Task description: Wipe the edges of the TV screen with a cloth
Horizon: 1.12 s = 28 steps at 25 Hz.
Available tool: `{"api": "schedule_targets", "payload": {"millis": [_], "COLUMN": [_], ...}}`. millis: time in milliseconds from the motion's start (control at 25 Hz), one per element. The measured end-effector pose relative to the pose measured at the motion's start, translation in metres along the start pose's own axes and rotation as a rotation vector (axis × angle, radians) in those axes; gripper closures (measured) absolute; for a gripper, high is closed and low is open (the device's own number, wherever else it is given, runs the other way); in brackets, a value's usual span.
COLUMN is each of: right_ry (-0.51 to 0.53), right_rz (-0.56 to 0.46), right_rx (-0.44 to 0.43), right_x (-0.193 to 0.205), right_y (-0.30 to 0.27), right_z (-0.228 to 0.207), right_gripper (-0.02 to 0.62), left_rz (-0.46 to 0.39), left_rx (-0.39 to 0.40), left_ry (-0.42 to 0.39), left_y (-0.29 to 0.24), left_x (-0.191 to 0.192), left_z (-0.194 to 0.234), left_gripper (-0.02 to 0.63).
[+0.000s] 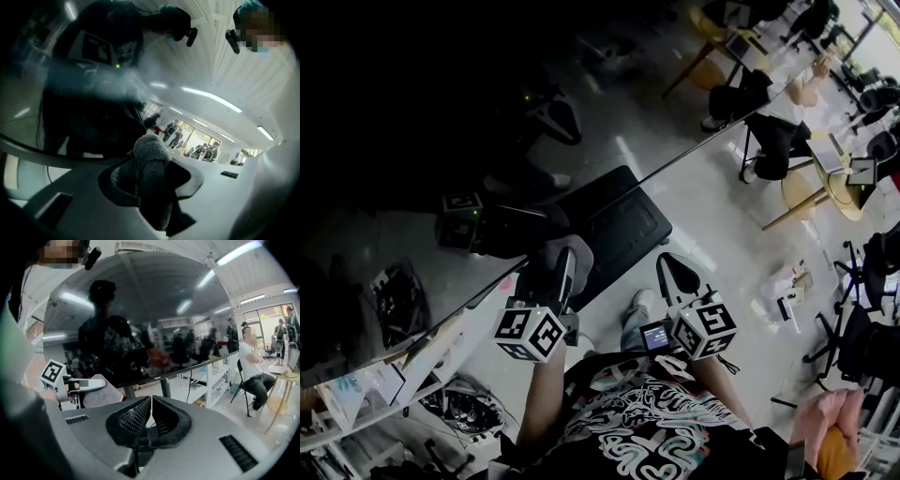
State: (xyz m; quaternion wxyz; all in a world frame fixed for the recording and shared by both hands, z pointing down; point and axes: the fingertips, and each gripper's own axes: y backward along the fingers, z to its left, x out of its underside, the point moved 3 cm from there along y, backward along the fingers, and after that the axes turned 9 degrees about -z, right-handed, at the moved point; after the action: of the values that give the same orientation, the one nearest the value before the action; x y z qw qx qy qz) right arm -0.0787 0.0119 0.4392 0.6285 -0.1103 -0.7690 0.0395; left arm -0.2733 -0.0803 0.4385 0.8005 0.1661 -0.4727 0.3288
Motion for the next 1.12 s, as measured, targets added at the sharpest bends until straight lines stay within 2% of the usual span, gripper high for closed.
{"api": "schedule_targets", "payload": {"millis": [1120], "right_ry": [-0.001], "right_rz": [0.009], "right_rx": [0.027], "right_x": [-0.008], "right_y": [-0.01], "right_z": [-0.05], "right_gripper": [0.563], "left_rz": [0.023], "left_rx": [0.063], "left_ry": [0.056], "left_y": [-0.049], "left_x": [0.011], "left_z": [-0.03], "left_gripper": [0.46]}}
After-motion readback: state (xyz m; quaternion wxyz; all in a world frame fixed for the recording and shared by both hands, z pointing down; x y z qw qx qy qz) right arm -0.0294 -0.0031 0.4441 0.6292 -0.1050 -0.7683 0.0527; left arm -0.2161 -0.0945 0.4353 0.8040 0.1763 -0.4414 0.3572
